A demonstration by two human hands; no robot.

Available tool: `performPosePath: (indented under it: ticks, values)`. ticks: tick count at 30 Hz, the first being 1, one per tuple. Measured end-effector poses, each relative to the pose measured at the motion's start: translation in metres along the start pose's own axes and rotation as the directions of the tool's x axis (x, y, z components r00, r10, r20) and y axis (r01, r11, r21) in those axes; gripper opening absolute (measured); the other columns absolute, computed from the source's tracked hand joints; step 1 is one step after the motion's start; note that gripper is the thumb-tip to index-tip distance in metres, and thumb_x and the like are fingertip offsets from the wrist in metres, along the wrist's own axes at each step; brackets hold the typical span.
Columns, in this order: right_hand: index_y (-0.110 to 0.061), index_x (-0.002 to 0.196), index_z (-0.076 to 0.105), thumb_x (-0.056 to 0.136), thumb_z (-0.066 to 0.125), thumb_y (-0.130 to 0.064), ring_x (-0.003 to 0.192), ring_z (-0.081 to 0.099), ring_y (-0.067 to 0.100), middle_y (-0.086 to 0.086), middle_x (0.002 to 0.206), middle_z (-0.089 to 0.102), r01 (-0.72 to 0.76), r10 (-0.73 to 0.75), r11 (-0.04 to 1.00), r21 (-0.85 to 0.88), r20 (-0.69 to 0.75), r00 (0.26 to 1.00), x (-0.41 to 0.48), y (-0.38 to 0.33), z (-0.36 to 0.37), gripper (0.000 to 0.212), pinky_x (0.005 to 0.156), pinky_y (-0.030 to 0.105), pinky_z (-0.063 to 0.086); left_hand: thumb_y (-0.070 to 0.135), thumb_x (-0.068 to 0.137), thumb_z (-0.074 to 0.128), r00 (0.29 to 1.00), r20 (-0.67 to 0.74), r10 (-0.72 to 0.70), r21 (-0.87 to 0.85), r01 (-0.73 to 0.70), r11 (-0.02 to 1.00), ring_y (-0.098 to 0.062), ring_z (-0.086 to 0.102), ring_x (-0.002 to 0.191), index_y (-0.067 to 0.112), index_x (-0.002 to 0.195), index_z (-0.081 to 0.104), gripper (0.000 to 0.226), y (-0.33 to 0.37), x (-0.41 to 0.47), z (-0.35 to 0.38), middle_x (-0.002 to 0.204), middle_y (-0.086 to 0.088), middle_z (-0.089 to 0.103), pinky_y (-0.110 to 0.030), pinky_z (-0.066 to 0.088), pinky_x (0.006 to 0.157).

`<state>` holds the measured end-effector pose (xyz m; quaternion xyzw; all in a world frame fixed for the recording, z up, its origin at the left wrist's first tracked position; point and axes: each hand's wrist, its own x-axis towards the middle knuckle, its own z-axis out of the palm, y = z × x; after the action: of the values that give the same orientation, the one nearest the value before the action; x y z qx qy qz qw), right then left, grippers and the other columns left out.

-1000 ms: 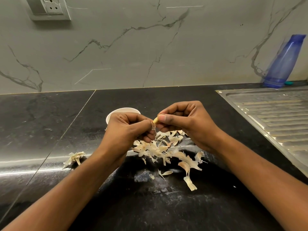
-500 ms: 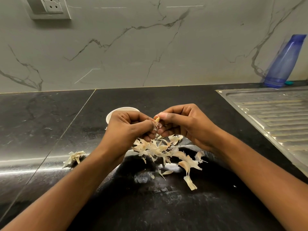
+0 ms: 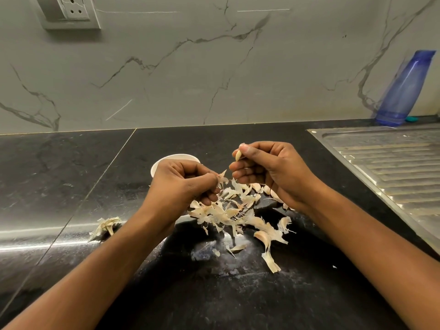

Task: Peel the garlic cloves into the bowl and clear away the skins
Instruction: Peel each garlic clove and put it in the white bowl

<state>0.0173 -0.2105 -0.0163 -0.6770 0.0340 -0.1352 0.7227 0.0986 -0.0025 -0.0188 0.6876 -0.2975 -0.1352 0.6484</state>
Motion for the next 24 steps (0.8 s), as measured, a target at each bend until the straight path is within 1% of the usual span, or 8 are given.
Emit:
performPosePath:
  ticks: [4,8,11,13,16,19,21,24]
  values:
    - [-0.001,0.108,0.078,0.098,0.070,-0.029,0.077,0.072,0.023,0.017,0.092,0.077,-0.010,0.010,1.000,-0.017,0.002,1.000,-0.0003,-0.0002,0.0006,0.031,0.072,0.030,0.062,-0.004,0.087,0.077,0.999,0.014,-0.033,0.088,0.032,0.996,-0.020,0.065,0.055,-0.007,0.078,0.076,0.009,-0.0002,-0.0008,0.0005,0.070,-0.022,0.072,-0.025,0.055,0.051]
    - [-0.006,0.103,0.081,0.094,0.072,-0.033,0.070,0.063,0.017,0.011,0.080,0.069,-0.013,0.014,0.999,-0.035,0.009,1.000,-0.0006,0.0002,0.0013,0.029,0.070,0.028,0.055,0.002,0.081,0.084,0.995,0.039,-0.092,0.118,0.087,0.989,-0.022,0.058,0.054,-0.004,0.076,0.075,0.012,-0.0029,0.0006,0.0008,0.070,-0.026,0.069,-0.027,0.049,0.048]
    - [-0.010,0.100,0.083,0.090,0.075,-0.036,0.068,0.058,0.017,0.008,0.076,0.065,-0.037,0.039,0.997,-0.061,0.034,0.999,-0.0005,0.0001,0.0006,0.030,0.070,0.031,0.051,0.003,0.076,0.088,0.990,0.079,-0.113,0.110,0.104,0.988,-0.020,0.051,0.052,0.003,0.074,0.075,0.013,-0.0040,0.0005,0.0009,0.063,-0.015,0.066,-0.026,0.043,0.046]
    - [-0.010,0.099,0.082,0.092,0.074,-0.035,0.066,0.057,0.017,0.008,0.074,0.064,-0.050,0.056,0.994,-0.100,0.061,0.997,-0.0008,0.0005,0.0005,0.028,0.069,0.031,0.050,0.003,0.075,0.089,0.989,0.096,-0.113,0.112,0.102,0.988,-0.017,0.051,0.051,0.004,0.076,0.075,0.014,-0.0035,0.0006,0.0000,0.065,-0.012,0.067,-0.026,0.042,0.045]
    - [-0.009,0.097,0.080,0.098,0.071,-0.030,0.063,0.059,0.016,0.008,0.075,0.067,-0.065,0.077,0.988,-0.140,0.087,0.993,-0.0017,0.0006,0.0016,0.022,0.067,0.032,0.049,-0.004,0.077,0.086,0.988,0.118,-0.103,0.113,0.090,0.990,-0.012,0.053,0.051,0.007,0.079,0.077,0.015,-0.0032,0.0014,-0.0015,0.073,-0.019,0.071,-0.025,0.043,0.045]
    - [-0.002,0.104,0.077,0.096,0.072,-0.029,0.064,0.061,0.017,0.009,0.077,0.069,-0.080,0.094,0.986,-0.145,0.097,0.991,-0.0010,0.0008,0.0008,0.028,0.066,0.031,0.050,-0.007,0.081,0.080,0.990,0.118,-0.072,0.129,0.057,0.990,-0.014,0.048,0.051,0.009,0.080,0.081,0.016,-0.0031,0.0007,-0.0004,0.078,-0.030,0.068,-0.026,0.041,0.045]
    - [0.000,0.105,0.076,0.094,0.075,-0.028,0.064,0.062,0.017,0.010,0.079,0.070,-0.086,0.101,0.987,-0.135,0.111,0.989,-0.0009,0.0006,0.0000,0.030,0.065,0.031,0.051,-0.005,0.086,0.074,0.992,0.105,-0.069,0.114,0.057,0.992,-0.015,0.045,0.050,0.009,0.081,0.083,0.018,-0.0041,0.0003,0.0003,0.073,-0.024,0.069,-0.026,0.039,0.045]
    - [-0.005,0.105,0.079,0.088,0.080,-0.019,0.071,0.068,0.020,0.015,0.088,0.075,-0.082,0.098,0.991,-0.107,0.153,0.983,-0.0019,0.0003,-0.0011,0.022,0.068,0.030,0.059,-0.002,0.090,0.070,0.992,0.092,-0.081,0.093,0.072,0.993,-0.016,0.045,0.051,0.008,0.082,0.083,0.019,-0.0063,0.0015,0.0007,0.064,-0.009,0.067,-0.026,0.039,0.046]
